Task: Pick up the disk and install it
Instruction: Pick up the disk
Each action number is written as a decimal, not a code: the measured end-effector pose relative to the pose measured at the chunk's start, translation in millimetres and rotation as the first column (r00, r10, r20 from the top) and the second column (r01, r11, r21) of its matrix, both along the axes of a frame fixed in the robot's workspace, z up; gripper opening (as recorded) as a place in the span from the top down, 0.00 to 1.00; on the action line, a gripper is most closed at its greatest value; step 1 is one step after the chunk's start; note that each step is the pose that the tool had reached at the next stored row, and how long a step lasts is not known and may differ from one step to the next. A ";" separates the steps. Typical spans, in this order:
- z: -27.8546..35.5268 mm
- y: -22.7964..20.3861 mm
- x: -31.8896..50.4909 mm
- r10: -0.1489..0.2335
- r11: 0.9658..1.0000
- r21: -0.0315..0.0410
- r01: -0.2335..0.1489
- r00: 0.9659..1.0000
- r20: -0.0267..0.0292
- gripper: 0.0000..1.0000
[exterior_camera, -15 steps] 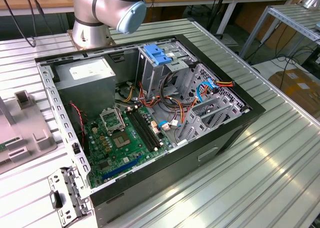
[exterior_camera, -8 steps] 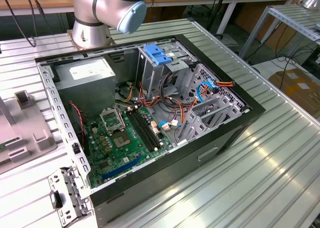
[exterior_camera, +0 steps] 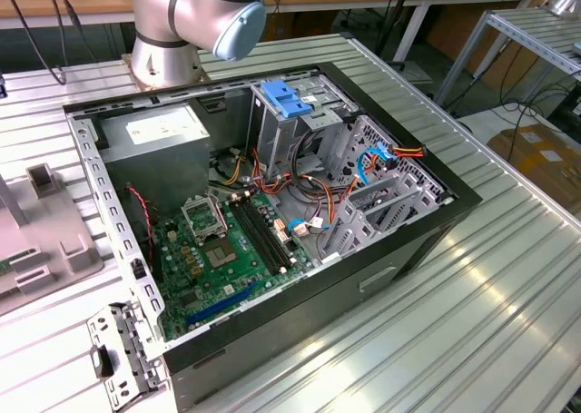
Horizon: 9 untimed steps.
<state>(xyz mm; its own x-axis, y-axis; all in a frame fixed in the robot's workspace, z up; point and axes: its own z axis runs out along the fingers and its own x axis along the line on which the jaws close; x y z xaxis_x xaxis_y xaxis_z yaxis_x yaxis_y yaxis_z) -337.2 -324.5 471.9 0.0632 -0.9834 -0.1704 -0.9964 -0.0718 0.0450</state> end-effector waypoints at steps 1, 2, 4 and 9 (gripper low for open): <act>0.0 -0.2 0.5 0.000 1.000 0.000 0.000 1.000 0.000 0.64; 0.0 -0.4 1.1 0.000 1.000 0.000 0.000 1.000 0.000 0.64; 0.0 -1.0 1.9 0.000 1.000 0.000 0.000 1.000 0.000 0.64; 0.0 -2.3 3.8 0.000 1.000 0.000 0.000 1.000 0.000 0.64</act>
